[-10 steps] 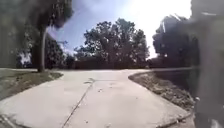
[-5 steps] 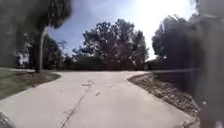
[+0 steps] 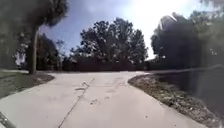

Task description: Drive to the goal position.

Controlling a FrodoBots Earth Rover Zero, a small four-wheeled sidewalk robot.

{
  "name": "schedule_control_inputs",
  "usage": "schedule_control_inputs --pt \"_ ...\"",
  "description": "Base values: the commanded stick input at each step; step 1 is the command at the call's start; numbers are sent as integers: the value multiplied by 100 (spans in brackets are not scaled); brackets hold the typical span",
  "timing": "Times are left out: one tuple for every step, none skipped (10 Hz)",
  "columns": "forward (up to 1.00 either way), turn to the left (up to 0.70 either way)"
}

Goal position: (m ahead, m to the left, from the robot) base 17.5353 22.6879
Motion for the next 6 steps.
schedule_control_inputs --pt "70 33" --pt "70 32" --pt "70 31" --pt "70 30" --pt "70 21" --pt "70 11"
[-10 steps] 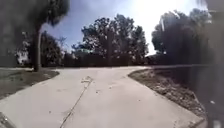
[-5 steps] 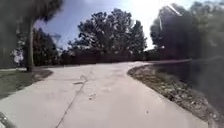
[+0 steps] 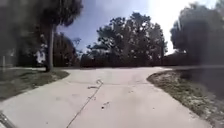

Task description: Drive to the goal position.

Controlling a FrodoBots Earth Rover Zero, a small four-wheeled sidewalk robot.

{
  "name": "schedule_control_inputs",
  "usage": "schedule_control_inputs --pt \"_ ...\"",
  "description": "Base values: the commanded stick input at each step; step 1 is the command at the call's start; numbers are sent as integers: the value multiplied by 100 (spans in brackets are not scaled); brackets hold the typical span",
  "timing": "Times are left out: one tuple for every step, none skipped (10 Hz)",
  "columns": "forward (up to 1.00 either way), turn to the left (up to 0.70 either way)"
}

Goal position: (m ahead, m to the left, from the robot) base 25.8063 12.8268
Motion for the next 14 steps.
schedule_control_inputs --pt "70 1" --pt "70 0" --pt "70 0" --pt "70 0" --pt "70 0" --pt "70 0" --pt "70 0" --pt "70 0" --pt "70 0" --pt "70 0" --pt "70 0" --pt "70 0" --pt "70 0" --pt "70 0"
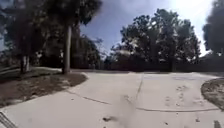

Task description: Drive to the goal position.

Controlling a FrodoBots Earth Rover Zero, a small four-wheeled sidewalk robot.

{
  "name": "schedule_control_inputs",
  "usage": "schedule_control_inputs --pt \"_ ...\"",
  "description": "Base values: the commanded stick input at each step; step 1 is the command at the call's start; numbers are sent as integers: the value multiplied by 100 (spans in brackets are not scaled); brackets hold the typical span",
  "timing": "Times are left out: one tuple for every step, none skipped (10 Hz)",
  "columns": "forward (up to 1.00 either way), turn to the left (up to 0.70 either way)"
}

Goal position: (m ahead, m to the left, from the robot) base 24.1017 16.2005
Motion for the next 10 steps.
schedule_control_inputs --pt "70 0" --pt "70 0" --pt "70 0" --pt "70 0" --pt "70 0" --pt "70 0" --pt "70 0" --pt "70 0" --pt "70 0" --pt "70 0"
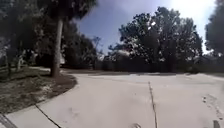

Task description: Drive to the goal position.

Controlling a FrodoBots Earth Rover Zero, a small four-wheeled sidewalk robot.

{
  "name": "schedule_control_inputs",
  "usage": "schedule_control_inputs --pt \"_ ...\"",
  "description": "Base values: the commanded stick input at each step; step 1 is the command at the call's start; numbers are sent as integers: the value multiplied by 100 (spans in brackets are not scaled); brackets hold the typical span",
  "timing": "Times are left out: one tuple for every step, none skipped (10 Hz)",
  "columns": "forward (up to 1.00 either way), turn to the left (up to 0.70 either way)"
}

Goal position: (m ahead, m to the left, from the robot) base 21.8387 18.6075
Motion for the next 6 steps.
schedule_control_inputs --pt "70 0" --pt "70 0" --pt "70 0" --pt "70 0" --pt "70 0" --pt "70 0"
